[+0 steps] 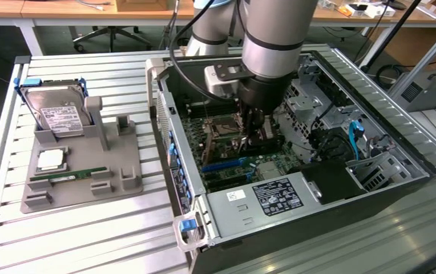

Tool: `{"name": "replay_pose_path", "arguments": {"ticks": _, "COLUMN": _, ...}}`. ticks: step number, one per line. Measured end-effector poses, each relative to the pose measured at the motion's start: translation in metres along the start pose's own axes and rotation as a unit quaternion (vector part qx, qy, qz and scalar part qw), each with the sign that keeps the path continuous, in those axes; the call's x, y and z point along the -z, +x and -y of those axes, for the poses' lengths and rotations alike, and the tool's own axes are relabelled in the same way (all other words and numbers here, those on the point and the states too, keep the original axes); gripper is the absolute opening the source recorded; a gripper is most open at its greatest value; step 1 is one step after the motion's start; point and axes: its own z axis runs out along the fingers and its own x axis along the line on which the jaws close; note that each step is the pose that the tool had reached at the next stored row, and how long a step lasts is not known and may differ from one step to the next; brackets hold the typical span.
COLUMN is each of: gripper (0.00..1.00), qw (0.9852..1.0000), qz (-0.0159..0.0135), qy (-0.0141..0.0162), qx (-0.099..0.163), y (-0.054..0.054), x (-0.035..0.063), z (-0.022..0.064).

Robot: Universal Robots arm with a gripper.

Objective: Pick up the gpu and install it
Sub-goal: 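Insert the gpu into the slot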

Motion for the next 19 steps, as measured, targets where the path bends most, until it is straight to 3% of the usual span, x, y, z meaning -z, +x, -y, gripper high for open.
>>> {"name": "replay_pose_path", "arguments": {"ticks": 19, "gripper": 0.27, "qw": 1.0000, "qz": 0.0000, "qy": 0.0000, "qx": 0.000, "y": 0.0003, "x": -0.0067, "z": -0.0050}}
